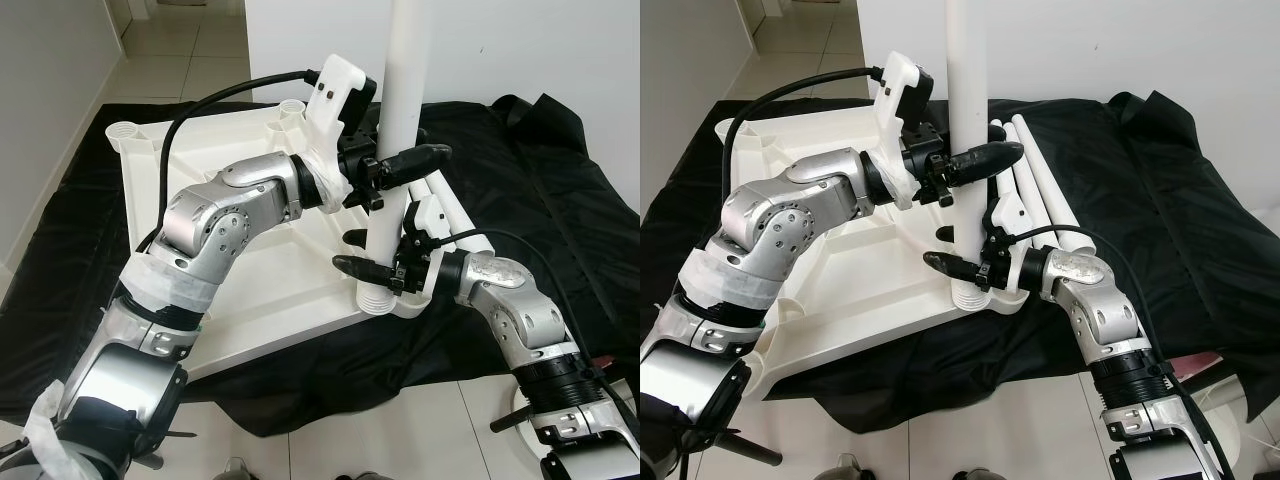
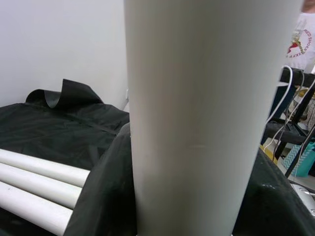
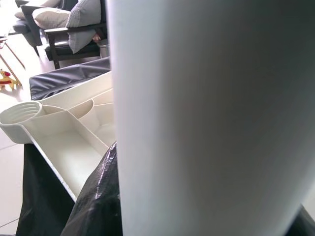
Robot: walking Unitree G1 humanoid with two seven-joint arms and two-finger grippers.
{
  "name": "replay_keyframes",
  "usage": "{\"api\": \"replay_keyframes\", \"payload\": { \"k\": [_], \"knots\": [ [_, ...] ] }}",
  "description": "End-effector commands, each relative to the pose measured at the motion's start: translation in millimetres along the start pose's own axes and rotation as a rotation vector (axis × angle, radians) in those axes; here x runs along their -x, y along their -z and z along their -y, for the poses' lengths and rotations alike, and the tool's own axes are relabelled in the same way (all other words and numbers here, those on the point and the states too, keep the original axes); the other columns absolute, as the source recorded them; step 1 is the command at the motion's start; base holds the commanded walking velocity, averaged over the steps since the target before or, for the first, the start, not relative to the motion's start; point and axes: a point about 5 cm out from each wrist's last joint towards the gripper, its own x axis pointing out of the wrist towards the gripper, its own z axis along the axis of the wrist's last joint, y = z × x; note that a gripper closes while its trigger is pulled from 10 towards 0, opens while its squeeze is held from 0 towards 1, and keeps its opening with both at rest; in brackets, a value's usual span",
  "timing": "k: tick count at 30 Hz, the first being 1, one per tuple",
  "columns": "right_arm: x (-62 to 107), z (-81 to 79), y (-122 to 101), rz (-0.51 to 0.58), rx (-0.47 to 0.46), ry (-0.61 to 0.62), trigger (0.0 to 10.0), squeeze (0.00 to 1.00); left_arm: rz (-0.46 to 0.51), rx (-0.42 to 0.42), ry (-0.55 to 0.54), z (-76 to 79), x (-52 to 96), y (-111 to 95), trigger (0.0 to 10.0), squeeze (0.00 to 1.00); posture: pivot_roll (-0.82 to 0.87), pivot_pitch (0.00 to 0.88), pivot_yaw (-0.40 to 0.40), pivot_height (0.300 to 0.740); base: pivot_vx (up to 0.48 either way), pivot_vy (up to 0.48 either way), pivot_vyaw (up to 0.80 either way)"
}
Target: Building children table
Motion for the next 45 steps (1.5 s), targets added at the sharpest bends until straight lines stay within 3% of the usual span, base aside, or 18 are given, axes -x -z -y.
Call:
{"api": "replay_keyframes", "payload": {
  "k": [1, 8, 9, 13, 14, 16, 17, 18, 19, 23, 25, 32, 39, 45],
  "knots": [
    [-3.3, -0.6, -5.1, 0.001, 0.028, -0.024, 10.0, 0.0, -0.002, -0.02, 0.298, 14.1, 0.5, -3.0, 0.0, 0.0, -0.02, 0.042, -0.031, 0.74, 0.0, 0.0, 0.0],
    [-2.8, -0.4, -5.0, 0.001, 0.025, -0.027, 10.0, 0.0, 0.007, -0.019, 0.297, 13.5, 0.6, -4.7, 0.0, 0.0, -0.02, 0.038, -0.03, 0.74, 0.0, 0.0, 0.0],
    [-1.8, -0.5, -4.7, 0.005, 0.016, -0.033, 10.0, 1.0, 0.015, -0.034, 0.29, 12.6, -0.1, -6.7, 0.0, 0.0, -0.02, 0.031, -0.03, 0.74, 0.0, 0.0, 0.0],
    [-0.8, -0.5, -5.1, 0.013, 0.007, -0.037, 10.0, 1.0, 0.014, -0.049, 0.283, 12.1, -1.2, -8.1, 0.0, 0.0, -0.02, 0.027, -0.03, 0.74, 0.0, 0.0, 0.0],
    [0.3, 0.0, -6.7, 0.028, 0.002, -0.03, 10.0, 1.0, 0.004, -0.083, 0.256, 11.4, -3.2, -9.9, 10.0, 0.0, -0.02, 0.027, -0.03, 0.74, 0.0, 0.0, 0.0],
    [2.2, 7.1, -11.2, 0.055, 0.015, 0.05, 10.0, 1.0, -0.001, -0.158, 0.121, 1.7, -8.0, -17.6, 10.0, 0.0, -0.03, 0.02, -0.026, 0.74, 0.0, 0.0, 0.0],
    [2.2, 7.1, -11.2, 0.055, 0.015, 0.05, 10.0, 1.0, -0.001, -0.158, 0.121, 1.7, -8.0, -17.6, 10.0, 0.0, -0.03, 0.02, -0.026, 0.74, 0.0, 0.0, 0.0],
    [2.5, 10.4, -13.0, 0.063, 0.02, 0.085, 10.0, 0.93, 0.003, -0.187, 0.053, -3.8, -9.0, -21.8, 10.0, 0.0, -0.03, 0.014, -0.024, 0.74, 0.0, 0.0, 0.0],
    [2.9, 13.2, -14.4, 0.068, 0.025, 0.117, 10.0, 0.0, 0.006, -0.213, 0.006, -7.7, -9.2, -25.1, 10.0, 0.0, -0.03, 0.014, -0.024, 0.74, 0.0, 0.0, 0.0],
    [3.8, 19.1, -17.9, 0.084, 0.043, 0.201, 10.0, 0.0, 0.016, -0.243, -0.078, -14.4, -8.5, -31.6, 10.0, 0.0, -0.03, 0.014, -0.022, 0.74, 0.0, 0.0, 0.0],
    [1.9, 26.0, -21.6, 0.117, 0.043, 0.336, 10.0, 0.0, 0.036, -0.242, -0.187, -23.6, -7.3, -39.9, 10.0, 0.0, -0.03, 0.014, -0.023, 0.74, 0.0, 0.0, 0.0],
    [-11.0, 23.7, -24.9, 0.139, 0.053, 0.428, 10.0, 0.0, 0.057, -0.241, -0.25, -25.7, -7.8, -43.8, 10.0, 0.0, -0.04, 0.015, -0.018, 0.74, 0.0, 0.0, 0.0],
    [-38.2, 18.0, -35.5, 0.174, 0.083, 0.633, 10.0, 0.0, 0.105, -0.228, -0.376, -27.3, -21.2, -45.6, 10.0, 0.0, -0.04, 0.025, -0.016, 0.74, 0.0, 0.0, 0.0],
    [-45.7, 17.0, -39.3, 0.188, 0.107, 0.748, 10.0, 0.0, 0.117, -0.221, -0.42, -29.4, -25.4, -46.2, 10.0, 0.0, -0.05, 0.043, -0.012, 0.74, 0.0, 0.0, 0.0]
  ]
}}
